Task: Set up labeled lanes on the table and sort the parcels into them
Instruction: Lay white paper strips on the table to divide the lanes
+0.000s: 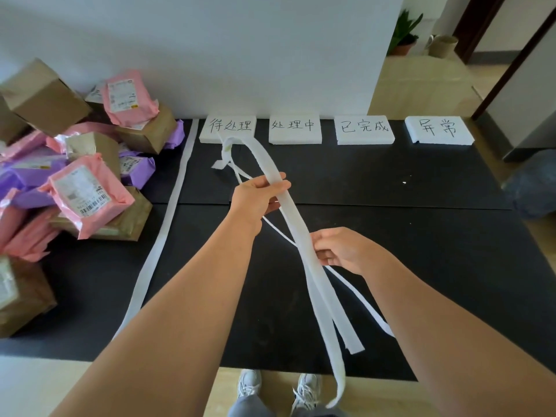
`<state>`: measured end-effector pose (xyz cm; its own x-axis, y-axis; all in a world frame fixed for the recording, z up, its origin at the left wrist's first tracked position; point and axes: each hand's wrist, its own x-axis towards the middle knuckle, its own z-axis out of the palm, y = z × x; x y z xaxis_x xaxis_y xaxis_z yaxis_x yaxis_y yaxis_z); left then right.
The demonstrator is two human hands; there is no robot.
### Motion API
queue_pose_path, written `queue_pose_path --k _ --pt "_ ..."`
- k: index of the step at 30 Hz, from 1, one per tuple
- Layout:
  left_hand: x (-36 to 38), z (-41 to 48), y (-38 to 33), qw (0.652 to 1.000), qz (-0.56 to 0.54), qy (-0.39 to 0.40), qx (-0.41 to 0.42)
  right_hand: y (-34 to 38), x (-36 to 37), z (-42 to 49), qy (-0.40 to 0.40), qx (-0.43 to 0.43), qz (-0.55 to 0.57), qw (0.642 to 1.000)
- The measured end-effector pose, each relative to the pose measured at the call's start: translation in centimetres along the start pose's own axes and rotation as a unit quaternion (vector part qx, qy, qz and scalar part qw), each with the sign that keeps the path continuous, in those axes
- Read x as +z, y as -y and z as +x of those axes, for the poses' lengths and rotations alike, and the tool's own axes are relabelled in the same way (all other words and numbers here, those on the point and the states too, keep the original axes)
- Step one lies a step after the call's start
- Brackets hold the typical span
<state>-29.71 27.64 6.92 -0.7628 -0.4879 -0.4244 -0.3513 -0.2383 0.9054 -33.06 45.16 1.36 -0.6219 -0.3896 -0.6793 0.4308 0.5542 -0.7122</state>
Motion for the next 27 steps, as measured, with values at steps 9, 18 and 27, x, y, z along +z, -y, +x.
queue_pose_path --k 9,18,27 --pt "-1.1 0.6 -0.8 0.999 -0.037 -0.005 -0.008 0.3 -2.2 1.9 -0.233 -0.082 -0.188 0.951" --pt "-2.8 2.1 1.6 0.979 -0.023 -0.195 -0.048 -2.2 -5.2 1.7 -0.327 0.008 -0.26 0.909" --pt "-3.5 2.2 3.5 0.981 -0.005 -0.167 -0.102 -3.6 1.0 5.6 -0.211 -0.066 -0.381 0.898"
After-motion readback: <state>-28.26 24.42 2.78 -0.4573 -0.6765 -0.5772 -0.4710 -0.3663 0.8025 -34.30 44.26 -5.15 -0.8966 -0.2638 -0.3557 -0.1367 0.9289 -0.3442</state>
